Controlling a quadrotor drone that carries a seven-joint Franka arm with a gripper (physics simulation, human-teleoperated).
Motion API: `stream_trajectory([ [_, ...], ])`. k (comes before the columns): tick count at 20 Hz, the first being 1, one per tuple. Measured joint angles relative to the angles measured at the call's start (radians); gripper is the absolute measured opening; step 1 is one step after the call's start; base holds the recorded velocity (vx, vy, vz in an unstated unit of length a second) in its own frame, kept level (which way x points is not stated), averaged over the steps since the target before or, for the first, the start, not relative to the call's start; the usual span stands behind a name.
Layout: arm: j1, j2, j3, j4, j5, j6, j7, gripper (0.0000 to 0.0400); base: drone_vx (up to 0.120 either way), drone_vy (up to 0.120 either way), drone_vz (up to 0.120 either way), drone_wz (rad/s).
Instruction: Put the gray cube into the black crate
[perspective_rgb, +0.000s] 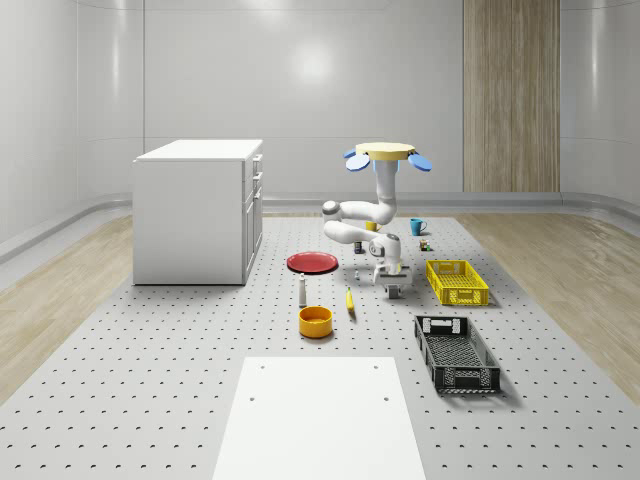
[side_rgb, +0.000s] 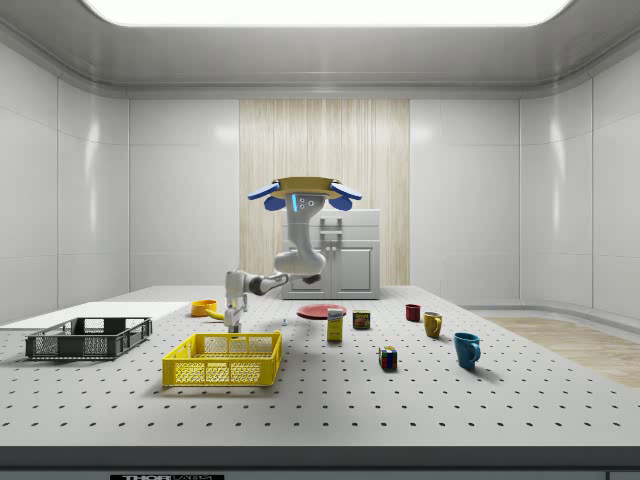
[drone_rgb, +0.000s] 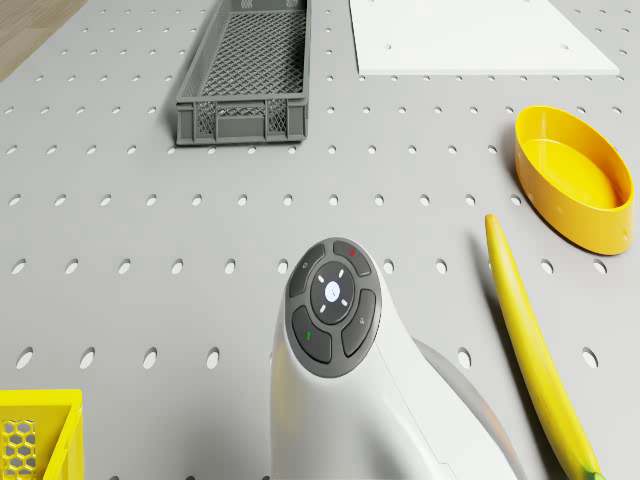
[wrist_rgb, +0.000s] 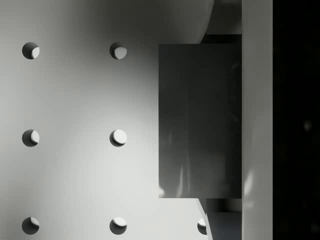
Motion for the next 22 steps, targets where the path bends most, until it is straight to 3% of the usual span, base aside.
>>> stream_trajectory([
  [9, 0.01, 0.002, 0.053, -0.017, 0.048, -0.025, -0.001, 0.0254, 0.004, 0.0, 0.022, 0.0],
  [22, 0.02, -0.005, 0.134, -0.039, 0.127, -0.051, 0.002, 0.025, 0.12, 0.117, 0.12, 0.0],
])
